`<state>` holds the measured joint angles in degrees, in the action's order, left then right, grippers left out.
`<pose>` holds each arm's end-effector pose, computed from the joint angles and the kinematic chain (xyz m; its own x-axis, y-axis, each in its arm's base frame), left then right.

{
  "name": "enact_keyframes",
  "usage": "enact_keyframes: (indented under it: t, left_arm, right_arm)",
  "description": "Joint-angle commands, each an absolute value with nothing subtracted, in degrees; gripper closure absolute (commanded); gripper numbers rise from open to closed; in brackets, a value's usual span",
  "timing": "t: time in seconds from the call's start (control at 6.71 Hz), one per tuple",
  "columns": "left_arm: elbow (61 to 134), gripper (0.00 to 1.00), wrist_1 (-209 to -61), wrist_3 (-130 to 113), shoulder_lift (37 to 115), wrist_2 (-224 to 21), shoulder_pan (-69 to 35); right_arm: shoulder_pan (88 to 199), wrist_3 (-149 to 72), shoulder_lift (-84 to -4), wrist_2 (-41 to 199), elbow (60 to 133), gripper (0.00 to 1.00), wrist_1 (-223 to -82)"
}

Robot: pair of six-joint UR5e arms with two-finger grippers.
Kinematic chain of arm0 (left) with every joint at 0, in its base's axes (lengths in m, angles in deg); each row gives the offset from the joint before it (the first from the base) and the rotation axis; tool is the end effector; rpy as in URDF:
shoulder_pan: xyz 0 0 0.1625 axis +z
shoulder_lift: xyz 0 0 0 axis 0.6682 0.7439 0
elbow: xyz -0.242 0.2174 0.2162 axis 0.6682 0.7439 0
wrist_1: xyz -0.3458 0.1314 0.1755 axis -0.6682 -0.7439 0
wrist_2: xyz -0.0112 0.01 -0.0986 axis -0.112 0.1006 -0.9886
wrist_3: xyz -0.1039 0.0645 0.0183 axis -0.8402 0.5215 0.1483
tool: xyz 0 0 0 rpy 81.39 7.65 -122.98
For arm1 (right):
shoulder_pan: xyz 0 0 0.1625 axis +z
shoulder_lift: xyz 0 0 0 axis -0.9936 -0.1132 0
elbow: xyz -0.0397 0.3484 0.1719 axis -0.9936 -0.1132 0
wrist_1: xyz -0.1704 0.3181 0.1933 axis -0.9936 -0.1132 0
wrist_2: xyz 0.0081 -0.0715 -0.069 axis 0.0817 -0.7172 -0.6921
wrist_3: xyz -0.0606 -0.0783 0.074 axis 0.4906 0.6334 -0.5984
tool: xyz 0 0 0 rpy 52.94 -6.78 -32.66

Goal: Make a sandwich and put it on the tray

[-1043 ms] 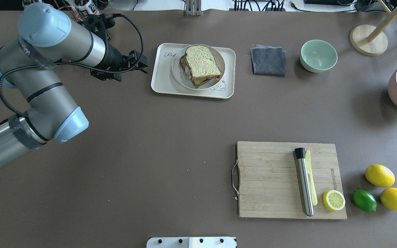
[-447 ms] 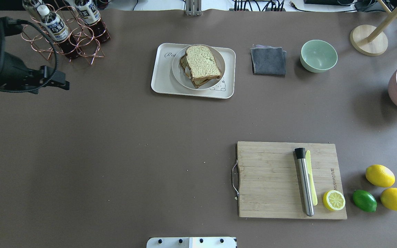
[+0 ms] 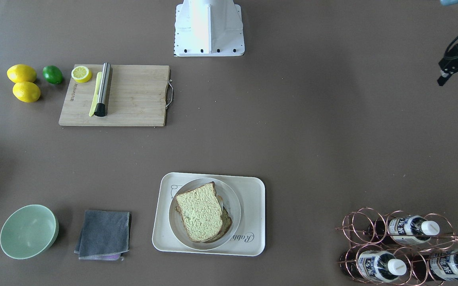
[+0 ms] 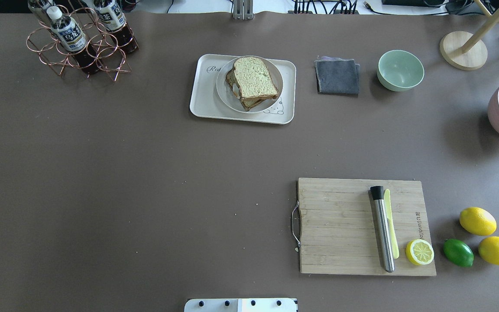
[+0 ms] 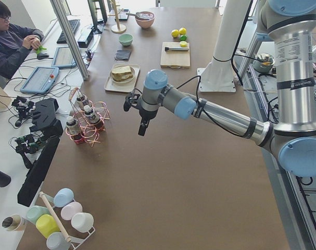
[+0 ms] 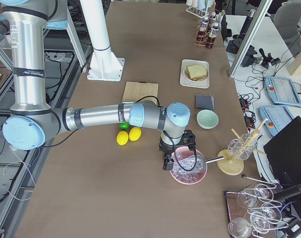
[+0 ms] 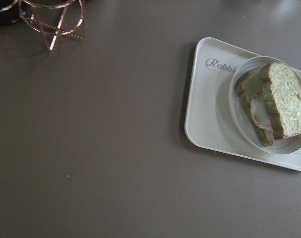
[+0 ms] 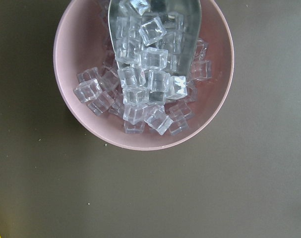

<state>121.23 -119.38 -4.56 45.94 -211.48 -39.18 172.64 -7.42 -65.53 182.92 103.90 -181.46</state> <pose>0.0163 -0.4370 0.4935 0.7105 0.2203 -0.6683 -0.0071 0.9519 0.3062 0.0522 -0.4596 0.6064 0.7719 -0.1879 0.6074 0.2128 0.9766 0.0317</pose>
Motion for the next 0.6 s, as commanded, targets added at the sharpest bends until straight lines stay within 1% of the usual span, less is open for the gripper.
enact_keyframes:
  t: [0.0,0.15,0.3,0.45]
  left_arm:
    - [113.0,0.03,-116.4,12.1,45.3,-215.2,-49.1]
    - [113.1,0.03,-111.4,15.9,46.1,-215.2,-50.6]
    - [112.0,0.03,-106.1,18.7,48.7,-215.0,-50.7]
    - [111.2,0.03,-105.2,23.0,47.9,-214.1,-51.9]
  right_arm:
    - [173.1,-7.4,-66.8,182.9,103.4,0.00,-181.5]
    - [173.4,-7.4,-66.8,183.0,103.2,0.00,-181.5]
    - [173.6,-7.5,-66.8,183.0,103.2,0.00,-181.5]
    - [173.6,-7.4,-66.8,183.0,102.9,0.00,-181.5]
